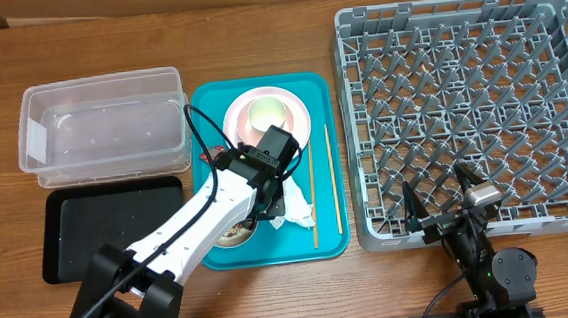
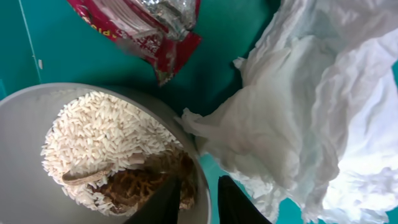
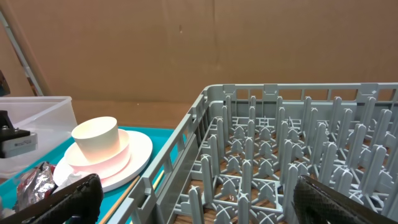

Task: Sort waste into correct bins and load items into the dishwasher
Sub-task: 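Grasp the white bowl rim with the left gripper and lift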

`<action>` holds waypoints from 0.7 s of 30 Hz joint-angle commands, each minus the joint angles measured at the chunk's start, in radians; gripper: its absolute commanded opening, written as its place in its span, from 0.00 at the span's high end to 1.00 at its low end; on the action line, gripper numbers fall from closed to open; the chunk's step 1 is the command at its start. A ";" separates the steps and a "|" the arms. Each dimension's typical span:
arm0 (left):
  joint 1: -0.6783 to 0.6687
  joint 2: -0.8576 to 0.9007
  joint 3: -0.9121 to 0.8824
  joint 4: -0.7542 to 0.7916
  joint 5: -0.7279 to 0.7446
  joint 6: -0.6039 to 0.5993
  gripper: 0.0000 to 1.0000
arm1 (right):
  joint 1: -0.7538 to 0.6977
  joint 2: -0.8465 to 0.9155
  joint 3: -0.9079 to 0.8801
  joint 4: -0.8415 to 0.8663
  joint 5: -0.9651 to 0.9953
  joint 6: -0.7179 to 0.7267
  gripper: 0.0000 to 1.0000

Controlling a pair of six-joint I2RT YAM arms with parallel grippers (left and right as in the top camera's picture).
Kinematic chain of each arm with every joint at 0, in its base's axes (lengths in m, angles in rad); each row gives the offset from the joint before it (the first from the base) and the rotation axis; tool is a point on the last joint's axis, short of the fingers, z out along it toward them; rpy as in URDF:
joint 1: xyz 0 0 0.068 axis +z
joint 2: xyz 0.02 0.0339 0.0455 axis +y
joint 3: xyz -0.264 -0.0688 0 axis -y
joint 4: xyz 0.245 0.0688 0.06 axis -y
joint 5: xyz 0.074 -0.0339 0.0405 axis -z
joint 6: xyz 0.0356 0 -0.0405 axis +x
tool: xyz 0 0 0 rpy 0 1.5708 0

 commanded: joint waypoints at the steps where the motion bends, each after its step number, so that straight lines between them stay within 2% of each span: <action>1: -0.007 0.013 -0.012 0.003 -0.031 0.002 0.78 | 0.006 -0.010 -0.011 0.006 0.009 -0.006 0.00; 21: -0.007 0.013 -0.033 0.033 -0.031 0.000 0.81 | 0.006 -0.010 -0.011 0.006 0.009 -0.006 0.00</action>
